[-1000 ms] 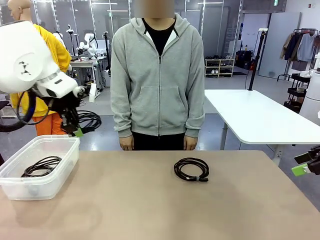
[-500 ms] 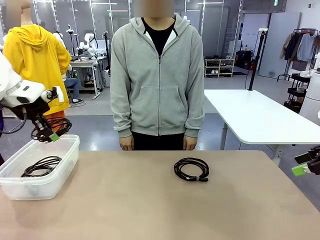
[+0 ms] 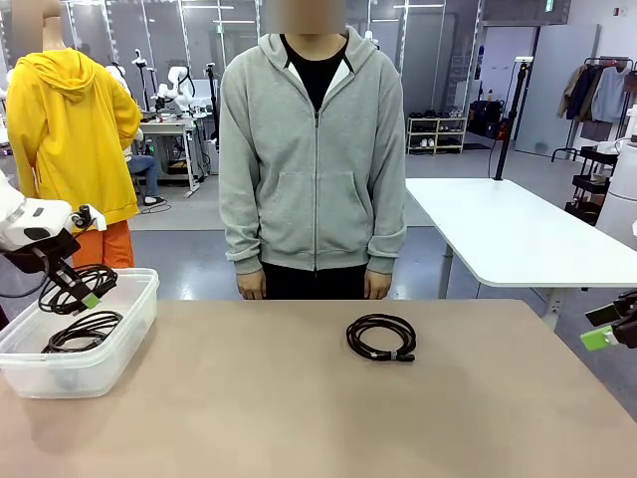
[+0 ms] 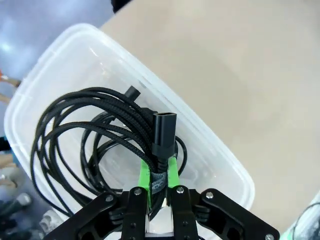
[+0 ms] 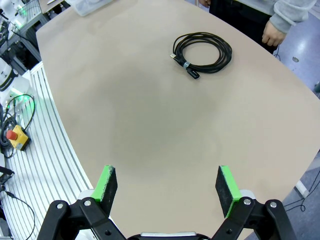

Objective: Organize and store the cables.
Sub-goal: Place the USB Extension Cable into the Organizing box.

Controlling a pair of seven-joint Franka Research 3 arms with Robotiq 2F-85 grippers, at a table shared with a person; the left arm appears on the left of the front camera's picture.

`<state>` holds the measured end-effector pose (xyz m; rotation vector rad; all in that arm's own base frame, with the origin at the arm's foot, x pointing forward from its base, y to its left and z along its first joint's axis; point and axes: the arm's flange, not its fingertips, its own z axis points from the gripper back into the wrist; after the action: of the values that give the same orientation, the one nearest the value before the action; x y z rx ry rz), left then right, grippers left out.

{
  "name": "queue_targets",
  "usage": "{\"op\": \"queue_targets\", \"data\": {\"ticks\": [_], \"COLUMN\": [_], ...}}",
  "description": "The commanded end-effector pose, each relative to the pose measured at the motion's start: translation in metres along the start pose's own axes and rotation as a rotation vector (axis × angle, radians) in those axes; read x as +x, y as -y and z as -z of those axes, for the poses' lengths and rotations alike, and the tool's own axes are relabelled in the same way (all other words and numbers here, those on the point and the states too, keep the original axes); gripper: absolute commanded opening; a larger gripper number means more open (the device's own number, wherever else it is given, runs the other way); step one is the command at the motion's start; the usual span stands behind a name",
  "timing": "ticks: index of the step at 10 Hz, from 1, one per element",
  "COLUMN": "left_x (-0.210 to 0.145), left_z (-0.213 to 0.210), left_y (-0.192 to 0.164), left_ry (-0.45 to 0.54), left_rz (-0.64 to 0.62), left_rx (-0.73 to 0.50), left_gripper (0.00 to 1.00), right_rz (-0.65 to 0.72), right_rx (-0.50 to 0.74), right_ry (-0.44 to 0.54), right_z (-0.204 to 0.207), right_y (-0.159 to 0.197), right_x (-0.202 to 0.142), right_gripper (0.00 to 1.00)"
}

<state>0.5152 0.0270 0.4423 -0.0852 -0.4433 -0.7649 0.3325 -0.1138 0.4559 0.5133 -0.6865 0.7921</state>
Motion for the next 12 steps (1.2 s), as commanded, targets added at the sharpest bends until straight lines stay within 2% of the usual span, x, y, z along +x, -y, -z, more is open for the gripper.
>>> {"op": "queue_targets", "data": {"ticks": [1,3,5,12], "left_x": [-0.002,-0.009,-0.016,-0.011], "left_z": [0.009,0.021,0.032,0.021], "left_y": [-0.005,-0.009,-0.008,0.011], "left_ry": [0.020,-0.001,-0.068,-0.030], "left_rz": [-0.072,-0.118,-0.136,-0.142], "left_rx": [-0.013,-0.042,-0.035,-0.006], "left_gripper": [0.15,0.15,0.15,0.89], "right_rz": [-0.010,-0.010,-0.010,-0.010], "right_rx": [0.005,0.005,0.005,0.005], "right_ry": [-0.009,-0.009,-0.009,-0.009], "right_z": [-0.002,-0.002,-0.002,-0.002], "right_y": [-0.002,-0.002,-0.002,-0.002], "right_x": [-0.003,-0.003,-0.003,-0.003], "right_gripper": [1.00,1.00,1.00,1.00]}}
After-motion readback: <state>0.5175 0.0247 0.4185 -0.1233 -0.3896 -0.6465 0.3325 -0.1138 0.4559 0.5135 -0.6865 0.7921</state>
